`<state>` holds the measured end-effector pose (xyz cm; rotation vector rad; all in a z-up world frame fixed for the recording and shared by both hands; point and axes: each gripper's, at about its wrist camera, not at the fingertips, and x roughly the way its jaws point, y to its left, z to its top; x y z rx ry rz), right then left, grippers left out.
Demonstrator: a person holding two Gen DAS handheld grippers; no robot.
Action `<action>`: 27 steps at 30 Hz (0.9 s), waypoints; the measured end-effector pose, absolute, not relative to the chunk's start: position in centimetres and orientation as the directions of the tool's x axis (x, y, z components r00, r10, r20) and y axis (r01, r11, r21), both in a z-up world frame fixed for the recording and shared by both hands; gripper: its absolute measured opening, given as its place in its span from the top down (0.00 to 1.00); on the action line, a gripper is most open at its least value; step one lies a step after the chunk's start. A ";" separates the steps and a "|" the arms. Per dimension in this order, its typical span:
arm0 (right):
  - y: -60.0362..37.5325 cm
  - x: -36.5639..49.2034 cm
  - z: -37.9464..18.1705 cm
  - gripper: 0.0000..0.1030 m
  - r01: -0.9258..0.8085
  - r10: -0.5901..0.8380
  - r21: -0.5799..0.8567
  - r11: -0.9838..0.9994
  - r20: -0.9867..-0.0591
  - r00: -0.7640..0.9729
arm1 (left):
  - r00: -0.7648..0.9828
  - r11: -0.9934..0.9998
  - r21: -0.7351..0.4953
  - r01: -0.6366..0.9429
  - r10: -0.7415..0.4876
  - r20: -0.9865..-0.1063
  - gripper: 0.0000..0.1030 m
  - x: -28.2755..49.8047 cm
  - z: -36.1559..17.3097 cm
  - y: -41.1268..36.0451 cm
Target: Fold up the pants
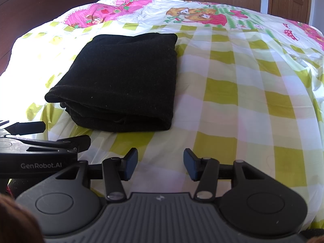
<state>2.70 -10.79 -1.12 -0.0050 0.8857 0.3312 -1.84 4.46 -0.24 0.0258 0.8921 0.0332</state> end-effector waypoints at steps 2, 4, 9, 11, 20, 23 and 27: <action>-10.8 2.7 -1.1 0.50 -0.286 0.282 0.131 0.949 -0.760 0.586 | 0.627 0.999 0.037 -0.019 0.040 -0.778 0.00 -1.8 -0.2 4.5; -10.8 2.7 -1.1 0.50 -0.286 0.282 0.132 0.949 -0.760 0.585 | 0.627 0.999 0.036 -0.018 0.040 -0.778 0.00 -1.8 -0.2 4.5; -10.8 2.7 -1.1 0.50 -0.286 0.281 0.131 0.949 -0.760 0.586 | 0.627 0.999 0.036 -0.018 0.039 -0.778 0.00 -1.8 -0.2 4.5; -10.8 2.7 -1.1 0.50 -0.286 0.282 0.131 0.949 -0.760 0.585 | 0.627 0.999 0.036 -0.019 0.040 -0.778 0.00 -1.8 -0.2 4.4; -10.8 2.7 -1.1 0.50 -0.286 0.281 0.131 0.949 -0.760 0.586 | 0.625 0.999 0.033 -0.015 0.035 -0.780 0.00 -1.8 -0.2 4.3; -10.8 2.7 -1.1 0.50 -0.286 0.281 0.131 0.949 -0.760 0.586 | 0.627 0.999 0.034 -0.012 0.034 -0.778 0.00 -1.8 -0.1 4.1; -10.9 2.7 -1.2 0.50 -0.283 0.278 0.129 0.950 -0.760 0.587 | 0.629 0.999 0.034 -0.010 0.032 -0.777 0.00 -1.9 0.1 4.1</action>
